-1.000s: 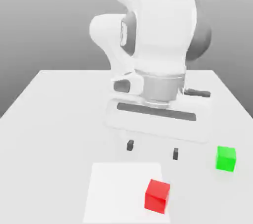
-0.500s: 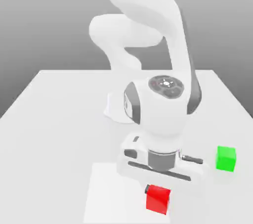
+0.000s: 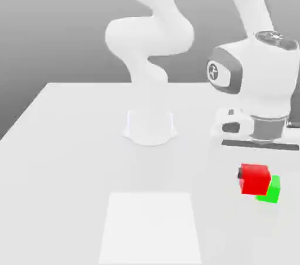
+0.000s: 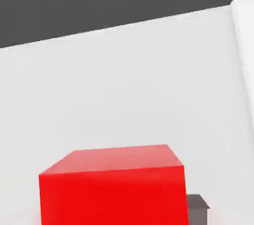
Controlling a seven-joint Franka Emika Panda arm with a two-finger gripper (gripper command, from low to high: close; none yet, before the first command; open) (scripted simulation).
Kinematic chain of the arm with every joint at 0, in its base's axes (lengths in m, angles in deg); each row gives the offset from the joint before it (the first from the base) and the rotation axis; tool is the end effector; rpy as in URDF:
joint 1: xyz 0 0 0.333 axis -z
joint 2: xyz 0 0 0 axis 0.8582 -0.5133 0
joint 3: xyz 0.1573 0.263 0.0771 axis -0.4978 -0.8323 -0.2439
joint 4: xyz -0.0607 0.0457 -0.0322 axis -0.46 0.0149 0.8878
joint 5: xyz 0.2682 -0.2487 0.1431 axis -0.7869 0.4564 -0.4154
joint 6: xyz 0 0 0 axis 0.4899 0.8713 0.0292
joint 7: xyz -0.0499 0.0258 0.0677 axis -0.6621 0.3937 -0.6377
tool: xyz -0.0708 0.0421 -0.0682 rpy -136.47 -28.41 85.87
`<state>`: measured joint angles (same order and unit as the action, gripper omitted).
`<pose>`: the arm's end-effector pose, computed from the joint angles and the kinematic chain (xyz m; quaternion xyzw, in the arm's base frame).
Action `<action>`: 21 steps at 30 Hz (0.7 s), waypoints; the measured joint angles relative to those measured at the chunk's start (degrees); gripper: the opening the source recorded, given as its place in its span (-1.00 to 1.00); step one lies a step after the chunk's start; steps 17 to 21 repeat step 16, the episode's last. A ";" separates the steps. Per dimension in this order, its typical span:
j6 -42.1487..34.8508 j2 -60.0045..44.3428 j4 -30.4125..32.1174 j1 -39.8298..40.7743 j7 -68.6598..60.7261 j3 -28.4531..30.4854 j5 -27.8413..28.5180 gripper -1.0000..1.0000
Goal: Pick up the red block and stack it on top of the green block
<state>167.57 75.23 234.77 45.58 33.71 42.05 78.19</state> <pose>0.3391 0.2624 0.2424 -0.9028 0.4299 0.0034 0.0078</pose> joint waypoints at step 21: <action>9.78 -9.99 1.07 -10.67 13.92 5.46 12.41 1.00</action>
